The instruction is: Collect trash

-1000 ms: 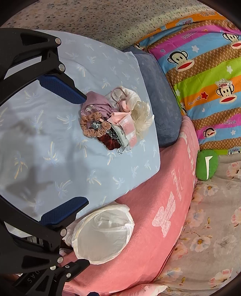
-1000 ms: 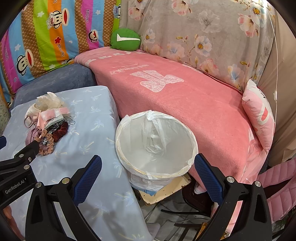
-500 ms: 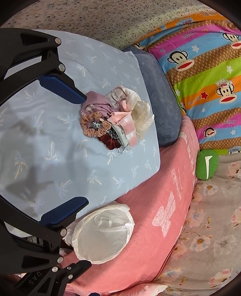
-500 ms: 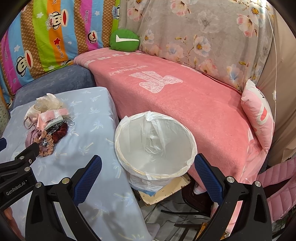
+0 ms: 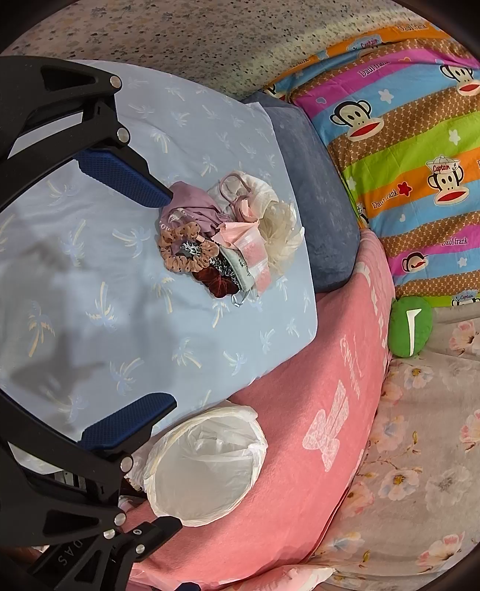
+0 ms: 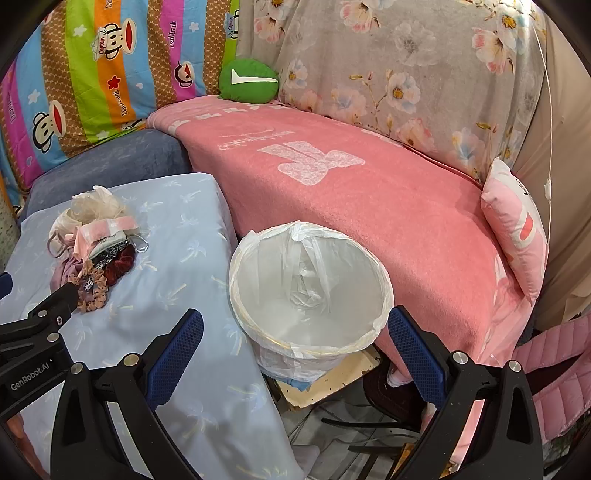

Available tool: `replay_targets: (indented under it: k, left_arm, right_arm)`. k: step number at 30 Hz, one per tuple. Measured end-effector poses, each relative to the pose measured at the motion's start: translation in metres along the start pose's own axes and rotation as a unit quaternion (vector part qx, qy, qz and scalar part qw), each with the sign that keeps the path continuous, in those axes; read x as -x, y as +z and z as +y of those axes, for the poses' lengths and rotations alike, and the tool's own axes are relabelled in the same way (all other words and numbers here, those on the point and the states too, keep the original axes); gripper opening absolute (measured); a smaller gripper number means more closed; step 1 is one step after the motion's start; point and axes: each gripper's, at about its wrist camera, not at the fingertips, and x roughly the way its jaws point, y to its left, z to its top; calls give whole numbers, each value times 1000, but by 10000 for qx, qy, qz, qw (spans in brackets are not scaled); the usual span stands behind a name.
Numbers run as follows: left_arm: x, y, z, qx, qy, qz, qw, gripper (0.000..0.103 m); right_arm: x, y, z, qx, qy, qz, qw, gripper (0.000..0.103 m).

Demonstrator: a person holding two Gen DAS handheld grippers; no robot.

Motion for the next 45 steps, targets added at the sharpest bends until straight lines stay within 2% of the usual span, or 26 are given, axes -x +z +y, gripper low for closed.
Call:
replay_targets:
  k: [45]
  left_arm:
    - [-7, 8, 0, -29, -50, -90, 9999, 96]
  right_arm:
    - [-7, 6, 5, -97, -25, -63, 9999, 97]
